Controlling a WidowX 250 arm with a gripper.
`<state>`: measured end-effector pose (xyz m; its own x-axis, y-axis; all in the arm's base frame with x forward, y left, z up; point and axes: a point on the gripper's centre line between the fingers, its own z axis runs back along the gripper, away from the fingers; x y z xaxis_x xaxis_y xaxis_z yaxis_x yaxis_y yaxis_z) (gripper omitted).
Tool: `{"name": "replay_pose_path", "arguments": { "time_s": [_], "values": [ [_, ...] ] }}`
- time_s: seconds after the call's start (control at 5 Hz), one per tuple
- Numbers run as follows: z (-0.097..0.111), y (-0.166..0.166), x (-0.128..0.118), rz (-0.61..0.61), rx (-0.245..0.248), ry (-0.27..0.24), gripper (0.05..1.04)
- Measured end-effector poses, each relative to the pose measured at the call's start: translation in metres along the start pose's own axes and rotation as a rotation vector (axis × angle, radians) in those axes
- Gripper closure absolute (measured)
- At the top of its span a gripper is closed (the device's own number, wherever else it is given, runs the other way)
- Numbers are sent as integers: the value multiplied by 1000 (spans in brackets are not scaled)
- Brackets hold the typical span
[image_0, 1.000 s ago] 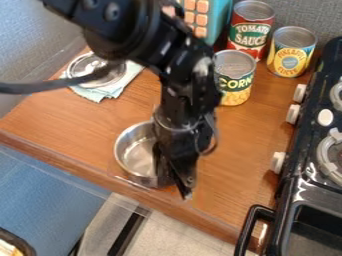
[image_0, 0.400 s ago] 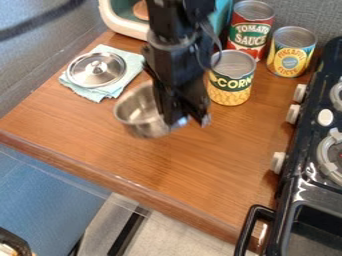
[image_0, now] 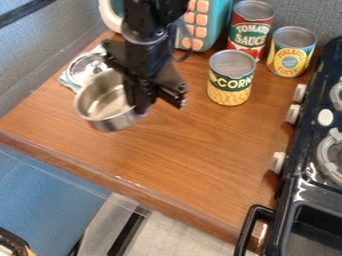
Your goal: Moved the silver pot to the bottom left side of the table
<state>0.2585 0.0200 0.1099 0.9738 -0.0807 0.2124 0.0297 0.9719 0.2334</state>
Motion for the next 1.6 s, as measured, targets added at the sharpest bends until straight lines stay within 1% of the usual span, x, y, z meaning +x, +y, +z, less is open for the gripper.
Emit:
{"name": "replay_pose_path", "arguments": {
  "time_s": [0.2,0.4,0.6,0.8,1.0,1.2,1.4,1.6],
  "values": [
    [-16,11,-1,85,50,39,1016],
    [-35,19,-2,129,80,88,1016],
    [-45,28,6,174,88,107,1016],
    [-51,38,7,218,81,127,1016],
    [-54,47,9,258,84,139,1016],
    [-56,55,6,324,69,178,991],
    [-54,57,10,336,47,180,828],
    [-56,60,12,346,18,205,559]
  ]
}}
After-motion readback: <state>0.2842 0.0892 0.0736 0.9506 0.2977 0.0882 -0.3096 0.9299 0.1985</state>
